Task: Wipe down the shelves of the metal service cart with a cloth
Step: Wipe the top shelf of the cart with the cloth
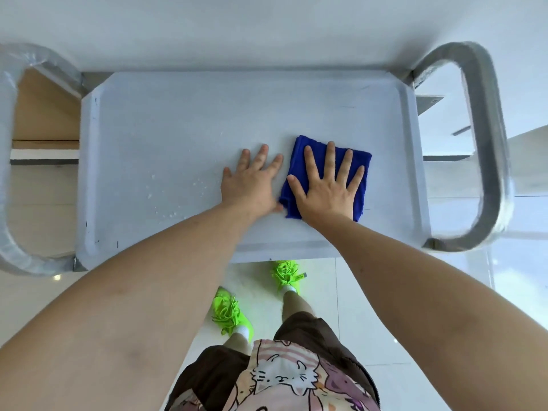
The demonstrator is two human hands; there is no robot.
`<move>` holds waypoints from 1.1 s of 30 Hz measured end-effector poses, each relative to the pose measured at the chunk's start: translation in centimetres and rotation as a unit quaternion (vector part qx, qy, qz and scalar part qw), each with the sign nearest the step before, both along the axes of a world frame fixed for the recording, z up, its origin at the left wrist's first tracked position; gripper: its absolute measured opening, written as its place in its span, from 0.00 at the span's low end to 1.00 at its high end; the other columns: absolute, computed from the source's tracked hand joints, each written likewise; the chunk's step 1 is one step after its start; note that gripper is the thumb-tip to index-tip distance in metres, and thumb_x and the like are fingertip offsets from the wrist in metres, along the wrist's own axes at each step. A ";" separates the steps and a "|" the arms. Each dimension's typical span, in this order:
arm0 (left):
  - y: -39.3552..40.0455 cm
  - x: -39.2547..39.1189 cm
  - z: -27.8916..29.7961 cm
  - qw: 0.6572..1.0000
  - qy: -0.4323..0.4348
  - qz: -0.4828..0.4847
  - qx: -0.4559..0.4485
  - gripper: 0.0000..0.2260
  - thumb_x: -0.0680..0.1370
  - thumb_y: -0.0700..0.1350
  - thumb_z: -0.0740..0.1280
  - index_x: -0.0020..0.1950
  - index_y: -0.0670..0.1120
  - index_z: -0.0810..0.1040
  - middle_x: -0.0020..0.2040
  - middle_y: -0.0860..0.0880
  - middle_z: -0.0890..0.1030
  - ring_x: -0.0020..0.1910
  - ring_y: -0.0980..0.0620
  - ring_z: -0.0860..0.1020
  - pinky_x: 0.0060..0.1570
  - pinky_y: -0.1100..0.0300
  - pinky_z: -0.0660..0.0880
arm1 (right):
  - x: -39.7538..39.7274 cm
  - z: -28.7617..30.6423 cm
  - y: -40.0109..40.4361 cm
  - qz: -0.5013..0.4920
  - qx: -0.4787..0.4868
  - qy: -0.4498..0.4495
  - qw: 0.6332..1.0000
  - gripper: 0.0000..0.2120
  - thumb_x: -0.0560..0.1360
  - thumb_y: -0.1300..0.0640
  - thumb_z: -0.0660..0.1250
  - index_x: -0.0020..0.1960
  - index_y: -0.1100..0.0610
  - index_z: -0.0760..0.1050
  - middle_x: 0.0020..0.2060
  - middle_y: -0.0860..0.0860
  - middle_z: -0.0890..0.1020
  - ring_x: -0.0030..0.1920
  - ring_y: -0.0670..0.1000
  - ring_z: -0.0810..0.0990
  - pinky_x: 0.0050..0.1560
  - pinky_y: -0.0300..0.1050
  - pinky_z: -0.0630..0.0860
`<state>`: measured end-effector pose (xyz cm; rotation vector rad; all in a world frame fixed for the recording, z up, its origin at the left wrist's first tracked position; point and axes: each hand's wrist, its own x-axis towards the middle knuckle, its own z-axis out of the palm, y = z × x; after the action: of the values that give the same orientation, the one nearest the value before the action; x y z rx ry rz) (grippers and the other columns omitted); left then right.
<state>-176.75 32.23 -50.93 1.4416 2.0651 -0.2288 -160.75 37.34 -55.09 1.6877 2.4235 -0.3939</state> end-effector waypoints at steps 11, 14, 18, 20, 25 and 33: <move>-0.4 0.8 -0.4 0.999 0.028 0.003 0.021 0.43 0.74 0.55 0.71 0.79 0.60 0.44 0.80 0.56 0.40 0.79 0.45 0.41 0.73 0.35 0.52 | 0.9 0.9 -11.3 -0.044 -0.056 -0.020 0.997 0.34 0.76 0.28 0.34 0.77 0.39 0.29 0.79 0.51 0.33 0.77 0.61 0.29 0.71 0.67 0.28; -0.9 0.7 -0.7 0.997 0.040 -0.001 0.062 0.41 0.75 0.55 0.70 0.80 0.57 0.46 0.81 0.54 0.43 0.79 0.44 0.43 0.73 0.36 0.53 | 0.8 1.4 -11.9 -0.049 -0.078 -0.021 0.996 0.34 0.76 0.27 0.35 0.76 0.39 0.28 0.79 0.51 0.31 0.76 0.61 0.27 0.71 0.67 0.27; -3.5 -0.9 -0.6 0.993 0.046 -0.030 0.107 0.38 0.77 0.63 0.64 0.80 0.53 0.49 0.81 0.49 0.48 0.79 0.43 0.47 0.74 0.42 0.54 | 0.8 1.6 -11.5 -0.049 -0.084 -0.022 0.995 0.36 0.76 0.27 0.37 0.77 0.39 0.29 0.79 0.51 0.31 0.76 0.61 0.28 0.71 0.67 0.27; -5.5 -3.1 -0.6 0.992 0.052 0.006 0.118 0.35 0.78 0.62 0.63 0.80 0.52 0.53 0.81 0.47 0.53 0.79 0.42 0.51 0.73 0.42 0.56 | 0.7 1.4 -11.5 -0.050 -0.080 -0.027 0.995 0.36 0.75 0.26 0.37 0.77 0.38 0.30 0.79 0.50 0.32 0.77 0.61 0.28 0.71 0.66 0.27; -8.9 -9.9 -0.3 0.993 0.046 0.090 0.067 0.31 0.79 0.56 0.63 0.79 0.58 0.54 0.81 0.49 0.51 0.78 0.38 0.50 0.70 0.36 0.59 | 0.5 0.9 -11.6 -0.059 -0.071 -0.037 0.995 0.37 0.73 0.25 0.35 0.77 0.37 0.30 0.79 0.50 0.33 0.77 0.60 0.30 0.72 0.66 0.28; -9.4 -11.7 0.0 0.999 0.033 0.020 -0.016 0.34 0.79 0.54 0.66 0.78 0.62 0.50 0.81 0.52 0.43 0.78 0.38 0.45 0.70 0.34 0.58 | -3.1 0.8 -14.3 -0.050 -0.074 -0.032 0.996 0.39 0.71 0.23 0.31 0.77 0.39 0.30 0.79 0.52 0.31 0.75 0.61 0.26 0.69 0.67 0.25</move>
<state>-188.48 22.82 -50.98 1.3892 2.1310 -0.2967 -163.83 23.05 -54.33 1.7335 2.2130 -0.5120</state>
